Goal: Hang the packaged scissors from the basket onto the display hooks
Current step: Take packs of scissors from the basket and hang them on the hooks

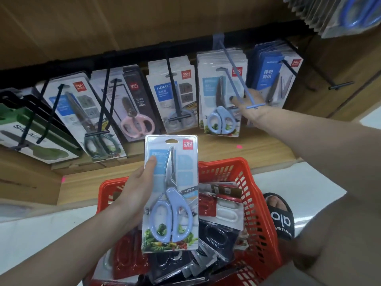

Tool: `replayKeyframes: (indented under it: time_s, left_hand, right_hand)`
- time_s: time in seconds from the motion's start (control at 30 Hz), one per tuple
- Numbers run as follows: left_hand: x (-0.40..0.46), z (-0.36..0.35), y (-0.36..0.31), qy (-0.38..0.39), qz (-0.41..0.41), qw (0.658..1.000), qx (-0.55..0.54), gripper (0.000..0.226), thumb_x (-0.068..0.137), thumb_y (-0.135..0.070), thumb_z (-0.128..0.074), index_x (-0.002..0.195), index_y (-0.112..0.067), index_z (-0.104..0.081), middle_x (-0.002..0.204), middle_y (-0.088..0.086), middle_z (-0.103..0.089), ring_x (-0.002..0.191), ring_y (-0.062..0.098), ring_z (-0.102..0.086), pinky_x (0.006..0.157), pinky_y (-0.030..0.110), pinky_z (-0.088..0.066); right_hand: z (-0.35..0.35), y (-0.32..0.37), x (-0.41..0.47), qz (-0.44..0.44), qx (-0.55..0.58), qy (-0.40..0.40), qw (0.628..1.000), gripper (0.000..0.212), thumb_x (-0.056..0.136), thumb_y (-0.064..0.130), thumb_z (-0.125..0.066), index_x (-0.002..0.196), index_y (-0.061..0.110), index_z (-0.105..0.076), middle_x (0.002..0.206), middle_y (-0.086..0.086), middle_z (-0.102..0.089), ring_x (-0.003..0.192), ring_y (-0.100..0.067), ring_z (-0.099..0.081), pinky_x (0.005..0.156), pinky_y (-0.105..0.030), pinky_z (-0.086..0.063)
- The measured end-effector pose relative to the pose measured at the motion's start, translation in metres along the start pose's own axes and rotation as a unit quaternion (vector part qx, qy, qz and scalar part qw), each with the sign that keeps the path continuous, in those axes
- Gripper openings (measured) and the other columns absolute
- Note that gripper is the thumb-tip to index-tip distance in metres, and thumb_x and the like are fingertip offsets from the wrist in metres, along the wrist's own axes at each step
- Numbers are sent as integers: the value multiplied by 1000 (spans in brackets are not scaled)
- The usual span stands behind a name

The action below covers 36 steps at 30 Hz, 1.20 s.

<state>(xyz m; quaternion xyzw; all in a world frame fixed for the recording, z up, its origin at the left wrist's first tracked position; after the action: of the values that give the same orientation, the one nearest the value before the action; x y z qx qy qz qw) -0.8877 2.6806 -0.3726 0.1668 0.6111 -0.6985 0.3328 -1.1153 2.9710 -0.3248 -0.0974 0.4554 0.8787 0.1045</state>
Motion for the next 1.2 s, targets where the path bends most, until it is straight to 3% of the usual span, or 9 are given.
replayKeyframes:
  time_s: [0.13, 0.27, 0.37, 0.5, 0.63, 0.77, 0.93, 1.07, 1.2]
  left_hand:
    - [-3, 1, -4, -10, -19, 1000, -14, 63, 105, -65, -44, 153, -25, -52, 130, -23, -63, 140, 5, -42, 113, 33, -27]
    - [-2, 1, -4, -21, -23, 999, -8, 70, 104, -66, -44, 160, -24, -44, 161, -11, -47, 154, 14, -34, 121, 38, -23]
    - [-1, -4, -7, -1, -26, 1000, -10, 65, 104, -67, -43, 155, -26, -51, 154, -16, -53, 149, 11, -39, 116, 35, -25]
    - [2, -12, -10, 29, -31, 999, -10, 64, 104, -68, -43, 153, -28, -54, 154, -15, -55, 149, 12, -43, 128, 45, -23]
    - [-3, -32, -16, 70, -29, 997, -30, 60, 105, -64, -44, 152, -27, -54, 149, -7, -63, 143, 19, -54, 126, 51, -32]
    - [-11, -59, -23, 110, -28, 992, -59, 56, 106, -61, -46, 150, -28, -56, 143, -1, -68, 131, 21, -66, 119, 52, -43]
    - [-16, -90, -49, 79, -100, 991, 26, 67, 98, -68, -50, 150, -26, -54, 150, -6, -61, 140, 18, -55, 123, 54, -35]
    - [-10, -110, -90, 65, -190, 976, 89, 34, 109, -50, -49, 128, -23, -58, 124, -8, -69, 120, 13, -66, 114, 48, -48]
    - [3, -120, -131, 29, -236, 962, 134, 57, 109, -47, -49, 157, -18, -39, 138, -10, -56, 130, 13, -55, 115, 36, -42]
  right_hand:
    - [-8, 2, 0, -25, -65, -9, 998, 28, 106, 27, -53, 120, 3, -56, 100, -14, -56, 90, -30, -55, 79, -43, -52]
    - [-13, -5, -10, -71, -85, 2, 994, 44, 107, 30, -49, 142, 5, -46, 122, -15, -60, 109, -34, -61, 81, -37, -48]
    - [-19, -18, -36, -84, -143, 42, 985, 45, 107, 33, -49, 146, 10, -48, 125, -9, -59, 112, -32, -62, 93, -34, -46]
    - [-50, -36, -102, -103, 7, 228, 968, 20, 106, 21, -56, 125, 16, -55, 129, -9, -65, 107, -21, -67, 99, -39, -56]
    - [-73, -29, -165, -121, 174, 387, 898, 29, 106, 24, -53, 133, 14, -62, 125, -8, -74, 115, -25, -72, 105, -40, -54]
    - [-63, -30, -177, -100, 208, 326, 917, 26, 103, 17, -63, 128, 21, -67, 116, -1, -79, 108, -21, -75, 97, -39, -59]
    - [-28, -44, -158, -95, 234, 246, 936, 31, 103, 4, -57, 132, 12, -63, 122, -12, -76, 111, -31, -73, 97, -45, -59]
    - [1, -59, -141, -85, 232, 171, 954, 33, 102, 2, -59, 133, 12, -64, 123, -14, -75, 111, -33, -73, 98, -49, -58]
    - [13, -59, -123, -68, 244, 143, 957, 32, 103, 5, -59, 133, 12, -65, 123, -11, -75, 111, -31, -73, 100, -49, -58]
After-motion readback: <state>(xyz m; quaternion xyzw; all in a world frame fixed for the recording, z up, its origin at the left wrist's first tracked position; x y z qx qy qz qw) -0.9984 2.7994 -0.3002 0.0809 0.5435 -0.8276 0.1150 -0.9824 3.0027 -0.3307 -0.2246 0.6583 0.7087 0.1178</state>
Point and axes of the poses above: each hand's wrist, its own x-axis towards the middle knuckle, its own z-axis out of the back of the hand, y = z × x, the point moved 7 cm from there along x, towards the middle knuckle
